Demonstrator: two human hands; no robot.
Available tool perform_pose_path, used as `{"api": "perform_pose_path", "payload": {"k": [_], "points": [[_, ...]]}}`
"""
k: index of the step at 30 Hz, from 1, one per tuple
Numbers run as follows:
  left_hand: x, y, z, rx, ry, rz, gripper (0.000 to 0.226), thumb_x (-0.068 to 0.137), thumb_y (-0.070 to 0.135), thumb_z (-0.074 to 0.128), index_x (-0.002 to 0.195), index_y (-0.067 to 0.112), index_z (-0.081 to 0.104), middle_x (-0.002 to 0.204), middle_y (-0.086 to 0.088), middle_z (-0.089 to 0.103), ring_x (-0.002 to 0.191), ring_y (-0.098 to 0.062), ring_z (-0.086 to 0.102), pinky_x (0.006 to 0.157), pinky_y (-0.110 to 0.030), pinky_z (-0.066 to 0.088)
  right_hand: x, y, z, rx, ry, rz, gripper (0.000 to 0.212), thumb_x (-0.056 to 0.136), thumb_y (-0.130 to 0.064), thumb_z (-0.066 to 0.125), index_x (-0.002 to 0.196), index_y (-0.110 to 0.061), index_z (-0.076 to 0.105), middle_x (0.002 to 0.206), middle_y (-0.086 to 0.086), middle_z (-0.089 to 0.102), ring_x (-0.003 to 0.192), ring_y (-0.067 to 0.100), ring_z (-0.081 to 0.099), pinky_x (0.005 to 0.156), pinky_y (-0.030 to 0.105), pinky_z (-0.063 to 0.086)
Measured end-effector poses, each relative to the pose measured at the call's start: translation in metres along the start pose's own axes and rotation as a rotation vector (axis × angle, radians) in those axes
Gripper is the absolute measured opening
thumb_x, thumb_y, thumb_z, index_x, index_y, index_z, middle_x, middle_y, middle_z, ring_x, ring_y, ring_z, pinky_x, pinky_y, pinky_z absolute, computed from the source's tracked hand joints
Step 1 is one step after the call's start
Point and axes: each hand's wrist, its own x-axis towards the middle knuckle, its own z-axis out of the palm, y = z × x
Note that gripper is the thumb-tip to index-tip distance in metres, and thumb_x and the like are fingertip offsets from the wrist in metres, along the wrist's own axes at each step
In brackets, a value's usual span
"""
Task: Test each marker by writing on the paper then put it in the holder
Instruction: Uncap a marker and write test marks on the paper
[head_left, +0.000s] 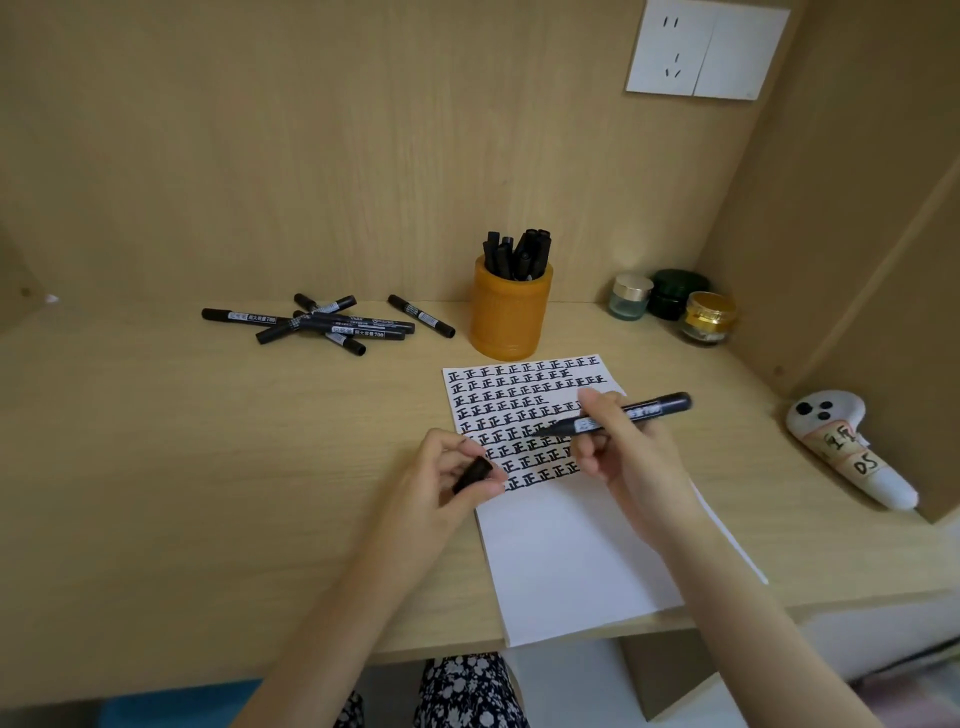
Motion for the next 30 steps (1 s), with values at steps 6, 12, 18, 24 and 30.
{"api": "perform_pose_path", "payload": {"k": [6, 12, 18, 24, 30], "points": [[0.002, 0.001, -0.003, -0.091, 0.078, 0.028, 0.023, 0.073, 0.006, 0.075, 0.090, 0.016, 0.063, 0.098, 0.006, 0.071, 0.095, -0.005, 0.066, 0.088, -0.020, 0.049, -0.010, 0.009, 0.019, -0.070, 0.025, -0.024, 0.035, 0.076, -0.032, 0.069, 0.055, -0.024, 0.043, 0.047, -0.002, 0.033, 0.043, 0.013, 0.028, 0.046, 0.025, 0.019], [0.003, 0.002, -0.003, -0.194, 0.132, 0.009, 0.034, 0.067, 0.001, 0.077, 0.094, 0.011, 0.060, 0.091, 0.002, 0.068, 0.088, -0.004, 0.066, 0.080, -0.014, 0.050, -0.009, 0.014, 0.026, -0.084, 0.053, -0.064, 0.040, 0.089, -0.013, 0.064, 0.058, -0.021, 0.041, 0.047, -0.001, 0.030, 0.043, 0.013, 0.026, 0.042, 0.021, 0.020], [0.001, 0.004, -0.003, -0.172, 0.135, 0.016, 0.024, 0.068, 0.006, 0.078, 0.084, 0.014, 0.062, 0.088, 0.008, 0.072, 0.086, -0.005, 0.068, 0.079, -0.015, 0.051, -0.009, 0.020, 0.031, -0.183, -0.029, -0.061, 0.026, 0.085, -0.017, 0.069, 0.065, -0.015, 0.052, 0.046, 0.002, 0.042, 0.042, 0.013, 0.036, 0.042, 0.019, 0.028], [-0.001, 0.008, -0.004, -0.190, 0.204, 0.050, 0.020, 0.065, 0.005, 0.079, 0.080, 0.008, 0.065, 0.085, 0.009, 0.074, 0.082, -0.005, 0.070, 0.073, -0.015, 0.053, -0.013, 0.023, 0.035, -0.225, -0.134, -0.061, 0.022, 0.075, -0.033, 0.067, 0.074, -0.011, 0.067, 0.057, 0.005, 0.061, 0.049, 0.012, 0.053, 0.043, 0.018, 0.034], [0.000, 0.009, -0.001, -0.252, 0.267, 0.069, 0.018, 0.064, 0.001, 0.079, 0.078, 0.005, 0.068, 0.083, 0.004, 0.075, 0.079, -0.010, 0.071, 0.072, -0.019, 0.056, -0.009, 0.020, 0.040, -0.256, -0.133, -0.142, 0.019, 0.088, -0.010, 0.066, 0.069, -0.013, 0.065, 0.044, -0.002, 0.036, 0.043, 0.012, 0.031, 0.045, 0.019, 0.029]]}}
